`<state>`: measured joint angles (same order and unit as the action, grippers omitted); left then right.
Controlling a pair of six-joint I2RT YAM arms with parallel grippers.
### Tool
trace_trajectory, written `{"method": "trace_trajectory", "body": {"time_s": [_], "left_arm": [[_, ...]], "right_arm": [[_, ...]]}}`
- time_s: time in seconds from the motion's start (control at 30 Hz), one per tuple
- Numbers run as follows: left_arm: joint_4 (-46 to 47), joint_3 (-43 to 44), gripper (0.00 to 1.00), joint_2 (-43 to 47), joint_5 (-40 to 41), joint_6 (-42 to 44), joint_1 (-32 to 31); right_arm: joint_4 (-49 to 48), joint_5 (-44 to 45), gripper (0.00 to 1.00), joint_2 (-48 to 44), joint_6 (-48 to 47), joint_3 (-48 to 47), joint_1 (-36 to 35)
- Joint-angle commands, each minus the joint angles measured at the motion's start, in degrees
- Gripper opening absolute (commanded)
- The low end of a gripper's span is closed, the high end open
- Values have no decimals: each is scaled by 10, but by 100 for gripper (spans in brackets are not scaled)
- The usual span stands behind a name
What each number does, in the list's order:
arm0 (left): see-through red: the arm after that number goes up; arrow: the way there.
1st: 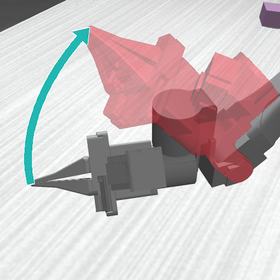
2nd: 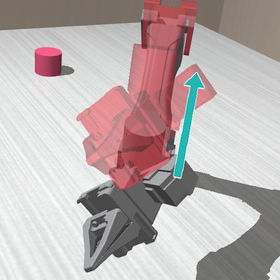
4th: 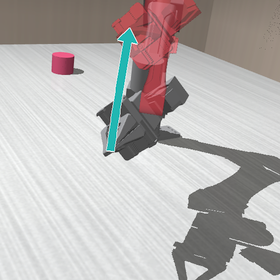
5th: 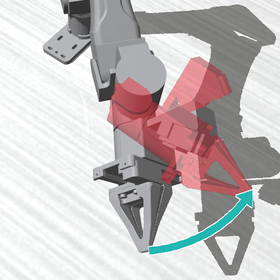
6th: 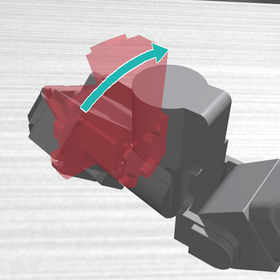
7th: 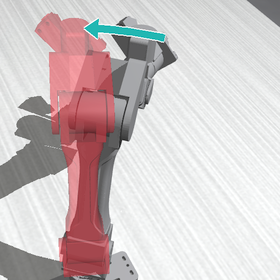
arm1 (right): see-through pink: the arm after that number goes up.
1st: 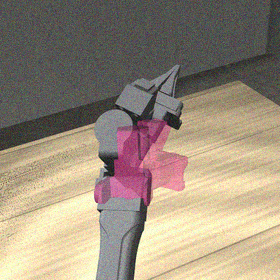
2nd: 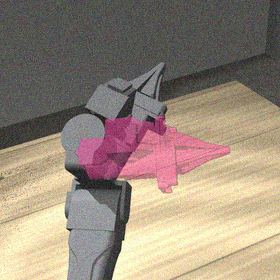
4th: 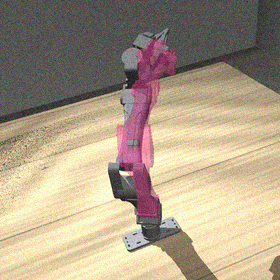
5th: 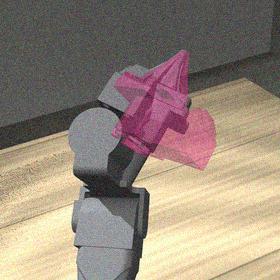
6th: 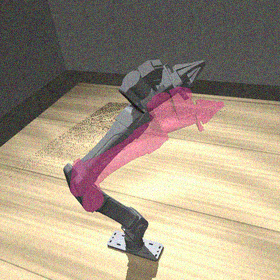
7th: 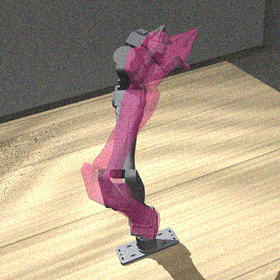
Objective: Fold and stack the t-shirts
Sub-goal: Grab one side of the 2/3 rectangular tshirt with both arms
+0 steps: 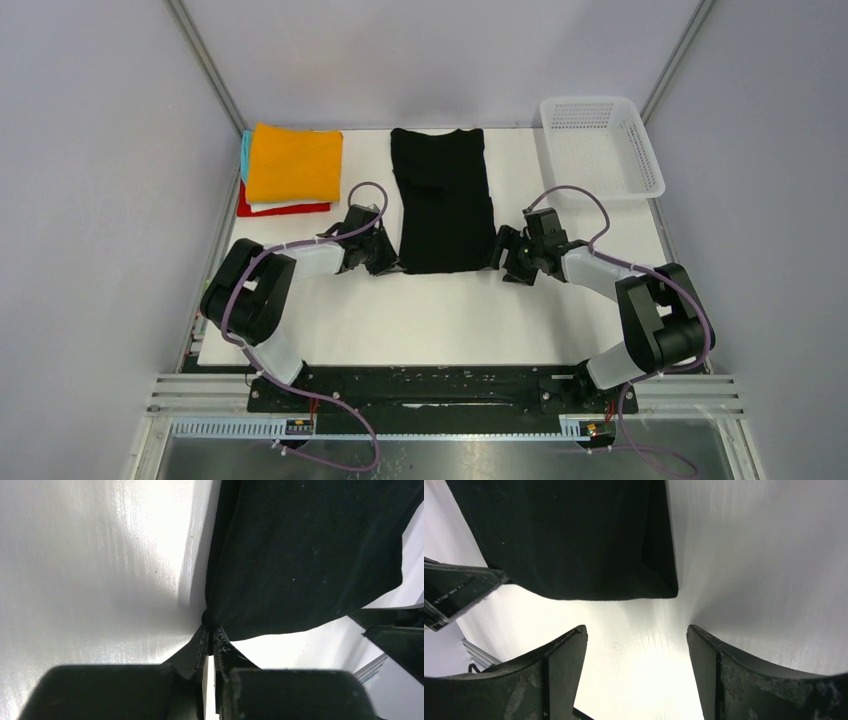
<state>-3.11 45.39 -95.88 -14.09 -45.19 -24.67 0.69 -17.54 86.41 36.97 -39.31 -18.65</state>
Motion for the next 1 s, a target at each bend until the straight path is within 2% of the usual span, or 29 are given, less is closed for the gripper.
{"method": "trace_trajectory", "body": {"time_s": [0.0, 0.23, 0.43, 0.67, 0.8, 0.87, 0.97], "left_arm": [[-30, -10, 0, -34, 42, 0, -1], [-11, -18, 0, -41, 33, 0, -1], [-12, -21, 0, -40, 36, 1, -1], [-20, -21, 0, -33, 44, 5, 0], [-17, -19, 0, -34, 43, 5, 0], [-17, -17, 0, -35, 41, 5, 0], [-20, -15, 0, -32, 41, 5, 0]], "right_arm": [[32, 12, 78, 5, -5, -2, -16], [29, 49, 64, 28, -7, -5, -27], [48, 129, 64, 42, -16, -20, -28], [57, 169, 65, 63, -30, -54, -28], [37, 130, 64, 87, -25, -65, -28], [28, 107, 59, 103, -23, -70, -28], [25, 73, 43, 116, -20, -71, -28]]}}
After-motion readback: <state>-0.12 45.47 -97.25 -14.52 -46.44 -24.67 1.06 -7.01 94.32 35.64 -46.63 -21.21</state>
